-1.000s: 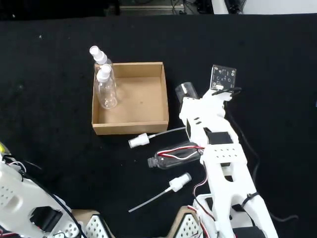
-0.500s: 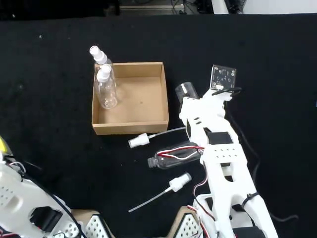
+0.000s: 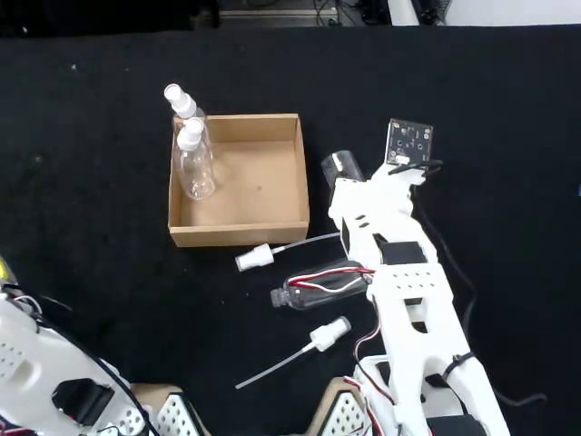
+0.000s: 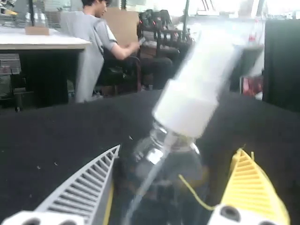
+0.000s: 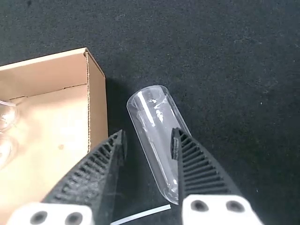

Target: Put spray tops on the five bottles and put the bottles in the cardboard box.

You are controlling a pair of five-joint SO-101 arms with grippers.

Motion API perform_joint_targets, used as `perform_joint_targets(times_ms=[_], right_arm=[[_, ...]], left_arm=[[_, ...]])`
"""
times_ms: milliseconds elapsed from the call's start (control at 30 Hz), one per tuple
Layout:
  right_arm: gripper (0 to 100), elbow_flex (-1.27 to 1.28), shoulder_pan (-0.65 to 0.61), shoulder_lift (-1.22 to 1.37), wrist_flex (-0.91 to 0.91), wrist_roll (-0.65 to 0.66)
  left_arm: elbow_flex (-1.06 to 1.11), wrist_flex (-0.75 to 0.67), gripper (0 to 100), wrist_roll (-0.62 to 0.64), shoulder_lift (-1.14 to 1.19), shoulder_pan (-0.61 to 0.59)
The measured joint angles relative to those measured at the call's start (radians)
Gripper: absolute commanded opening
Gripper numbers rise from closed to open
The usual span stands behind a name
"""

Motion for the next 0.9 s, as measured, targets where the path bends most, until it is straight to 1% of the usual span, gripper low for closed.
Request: perform_joint_targets(times_ms=[133,200,567,733,900], right_arm=[[13.4,0.000,0.000,0.000,0.000,0.000],[13.4,0.000,0.000,0.000,0.000,0.000],[13.4,0.000,0.000,0.000,0.000,0.000],[13.4,0.000,0.000,0.000,0.000,0.000],[13.4,0.000,0.000,0.000,0.000,0.000]], left_arm=[[-0.014,0.068,34,-0.005,0.000,0.008],[-0.021,0.078,34,-0.005,0.000,0.012],[-0.023,0.078,34,-0.014,0.000,0.012],[-0.023,0.023,34,-0.014,0.000,0.011],[-0.023,0.023,34,-0.044,0.000,0.011]])
